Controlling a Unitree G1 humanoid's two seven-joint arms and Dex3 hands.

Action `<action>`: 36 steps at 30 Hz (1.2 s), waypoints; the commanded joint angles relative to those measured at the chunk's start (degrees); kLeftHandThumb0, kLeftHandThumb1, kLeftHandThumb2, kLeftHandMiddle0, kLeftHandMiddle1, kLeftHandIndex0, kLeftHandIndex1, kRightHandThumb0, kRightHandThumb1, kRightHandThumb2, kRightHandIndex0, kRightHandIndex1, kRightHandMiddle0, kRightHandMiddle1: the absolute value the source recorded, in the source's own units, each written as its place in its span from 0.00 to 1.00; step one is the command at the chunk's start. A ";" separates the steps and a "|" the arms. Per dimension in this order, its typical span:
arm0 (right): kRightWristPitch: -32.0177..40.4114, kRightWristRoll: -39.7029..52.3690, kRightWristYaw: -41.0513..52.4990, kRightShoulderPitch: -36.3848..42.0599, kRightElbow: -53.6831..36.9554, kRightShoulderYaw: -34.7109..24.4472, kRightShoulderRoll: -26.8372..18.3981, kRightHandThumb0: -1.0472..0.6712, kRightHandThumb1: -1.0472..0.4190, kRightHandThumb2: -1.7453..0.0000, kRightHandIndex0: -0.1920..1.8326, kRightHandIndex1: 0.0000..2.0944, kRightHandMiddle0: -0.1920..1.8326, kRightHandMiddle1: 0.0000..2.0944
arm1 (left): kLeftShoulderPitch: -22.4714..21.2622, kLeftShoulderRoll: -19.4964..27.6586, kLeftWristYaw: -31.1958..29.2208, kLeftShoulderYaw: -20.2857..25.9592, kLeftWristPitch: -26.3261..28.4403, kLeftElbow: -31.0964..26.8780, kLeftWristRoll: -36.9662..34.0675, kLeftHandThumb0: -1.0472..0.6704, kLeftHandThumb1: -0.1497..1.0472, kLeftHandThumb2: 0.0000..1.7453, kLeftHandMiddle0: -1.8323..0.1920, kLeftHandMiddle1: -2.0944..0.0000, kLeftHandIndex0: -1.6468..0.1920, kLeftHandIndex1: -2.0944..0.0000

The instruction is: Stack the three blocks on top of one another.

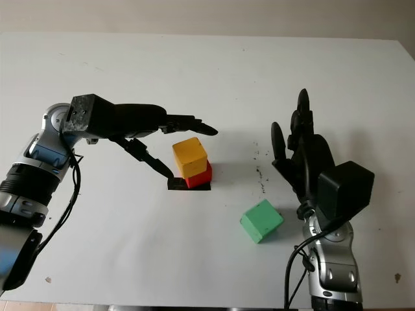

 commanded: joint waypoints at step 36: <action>-4.30 -7.08 36.41 -5.16 -21.26 -4.65 -45.51 0.19 0.20 0.98 0.09 0.04 0.22 0.05 | 46.91 -13.23 38.36 29.99 17.28 -44.24 -29.40 0.16 1.00 0.44 1.00 1.00 1.00 1.00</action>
